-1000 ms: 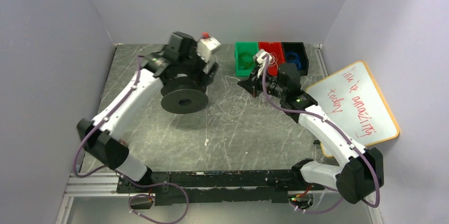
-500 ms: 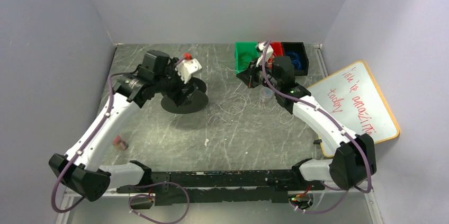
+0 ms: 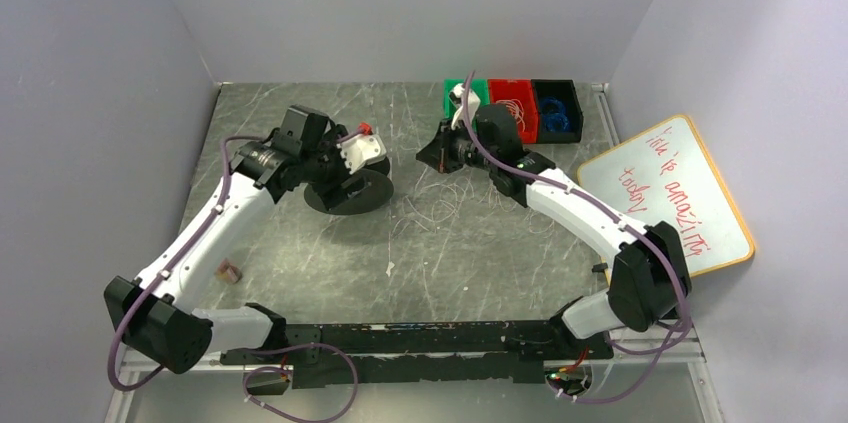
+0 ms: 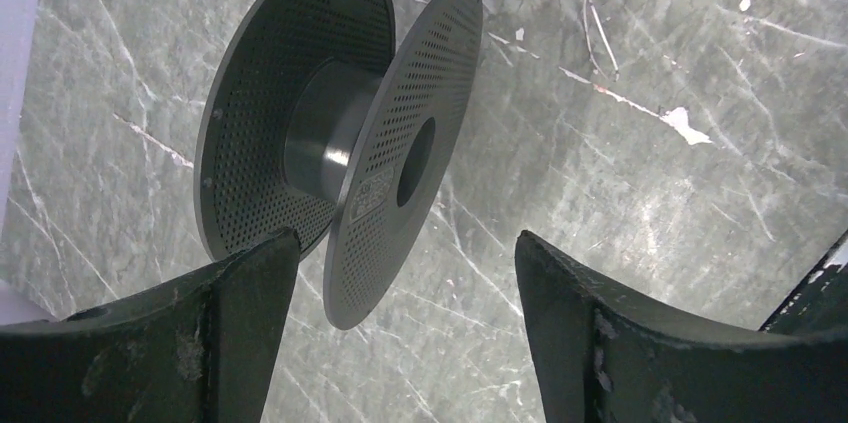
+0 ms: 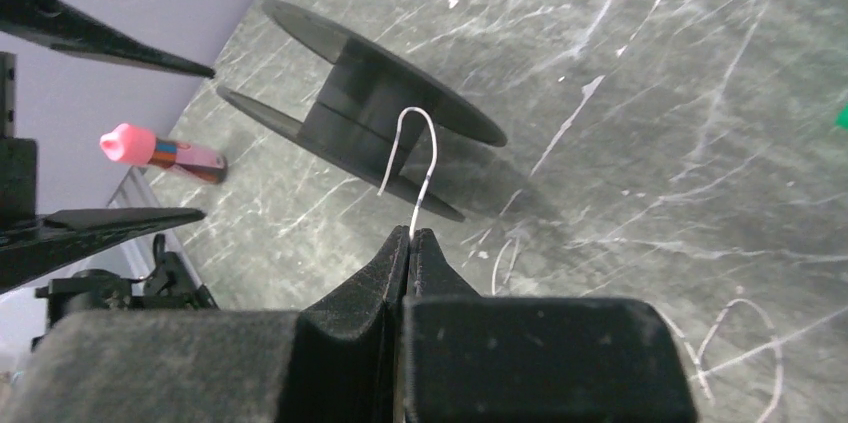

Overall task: Wrap the cables
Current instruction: Place the cable on the cable reel.

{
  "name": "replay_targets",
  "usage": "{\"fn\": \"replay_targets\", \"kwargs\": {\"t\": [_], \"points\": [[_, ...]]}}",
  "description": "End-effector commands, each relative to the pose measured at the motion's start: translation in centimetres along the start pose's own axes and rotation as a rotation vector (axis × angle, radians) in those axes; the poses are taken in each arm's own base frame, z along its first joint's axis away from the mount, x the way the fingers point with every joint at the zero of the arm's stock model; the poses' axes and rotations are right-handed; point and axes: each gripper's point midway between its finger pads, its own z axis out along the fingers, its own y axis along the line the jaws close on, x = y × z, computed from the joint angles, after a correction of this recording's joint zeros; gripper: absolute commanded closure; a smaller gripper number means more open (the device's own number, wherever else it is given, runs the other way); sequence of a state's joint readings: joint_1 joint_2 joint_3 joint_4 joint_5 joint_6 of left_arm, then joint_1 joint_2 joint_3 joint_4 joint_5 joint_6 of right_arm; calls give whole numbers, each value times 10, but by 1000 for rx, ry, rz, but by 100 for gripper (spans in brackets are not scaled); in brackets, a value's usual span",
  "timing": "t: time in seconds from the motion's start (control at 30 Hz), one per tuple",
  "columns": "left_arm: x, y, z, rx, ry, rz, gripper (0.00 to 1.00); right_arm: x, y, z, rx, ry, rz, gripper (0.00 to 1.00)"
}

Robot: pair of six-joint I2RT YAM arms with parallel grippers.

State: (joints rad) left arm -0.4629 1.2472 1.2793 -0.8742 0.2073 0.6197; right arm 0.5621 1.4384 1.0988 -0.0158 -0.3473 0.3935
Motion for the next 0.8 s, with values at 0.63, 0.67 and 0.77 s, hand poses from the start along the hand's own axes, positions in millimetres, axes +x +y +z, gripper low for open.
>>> {"fn": "replay_targets", "kwargs": {"t": [0.63, 0.67, 0.77], "points": [[19, 30, 11, -170, 45, 59, 6, 13, 29, 45, 92, 93, 176, 100], [19, 31, 10, -173, 44, 58, 6, 15, 30, 47, 94, 99, 173, 100], [17, 31, 10, -177, 37, 50, 6, 19, 31, 50, 103, 104, 164, 100]]}}
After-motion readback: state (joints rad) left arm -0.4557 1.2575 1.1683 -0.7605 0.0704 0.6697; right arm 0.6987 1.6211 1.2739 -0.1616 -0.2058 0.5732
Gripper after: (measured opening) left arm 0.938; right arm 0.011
